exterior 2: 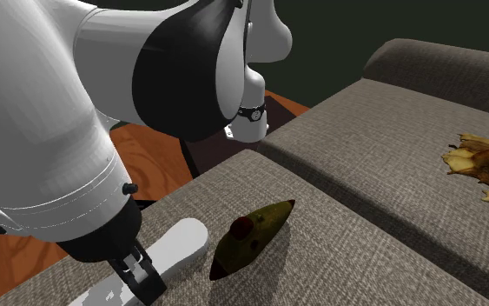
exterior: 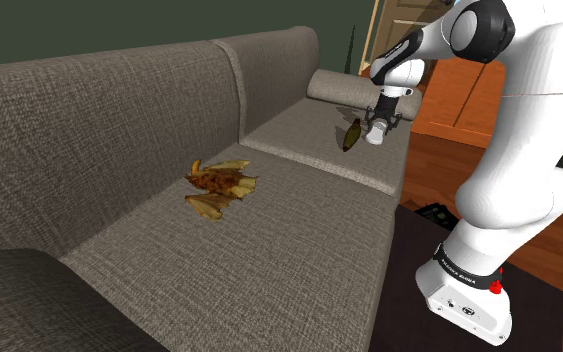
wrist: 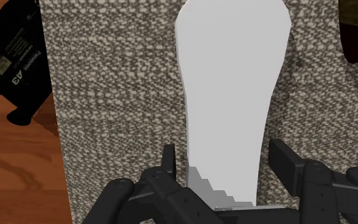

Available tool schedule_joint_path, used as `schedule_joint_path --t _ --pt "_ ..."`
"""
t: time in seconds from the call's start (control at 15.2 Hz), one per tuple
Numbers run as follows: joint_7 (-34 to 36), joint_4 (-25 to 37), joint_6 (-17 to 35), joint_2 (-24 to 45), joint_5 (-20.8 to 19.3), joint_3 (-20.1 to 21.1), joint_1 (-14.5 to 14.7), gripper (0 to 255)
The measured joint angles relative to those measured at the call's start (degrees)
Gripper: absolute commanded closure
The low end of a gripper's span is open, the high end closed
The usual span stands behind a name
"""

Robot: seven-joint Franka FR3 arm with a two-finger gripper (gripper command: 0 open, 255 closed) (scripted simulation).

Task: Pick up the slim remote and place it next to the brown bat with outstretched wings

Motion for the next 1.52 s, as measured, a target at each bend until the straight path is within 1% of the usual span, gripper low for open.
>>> schedule_joint_path --t 0.26,0.46,1.52 --pt "0.00 0.00 0.01 0.00 0.00 0.00 0.00 255" --pt "0.20 0.40 -1.27 -0.91 -0.39 -0.18 0.07 255" --pt "1.95 6.59 -11.87 -5.63 -2.58 -0.90 0.58 255"
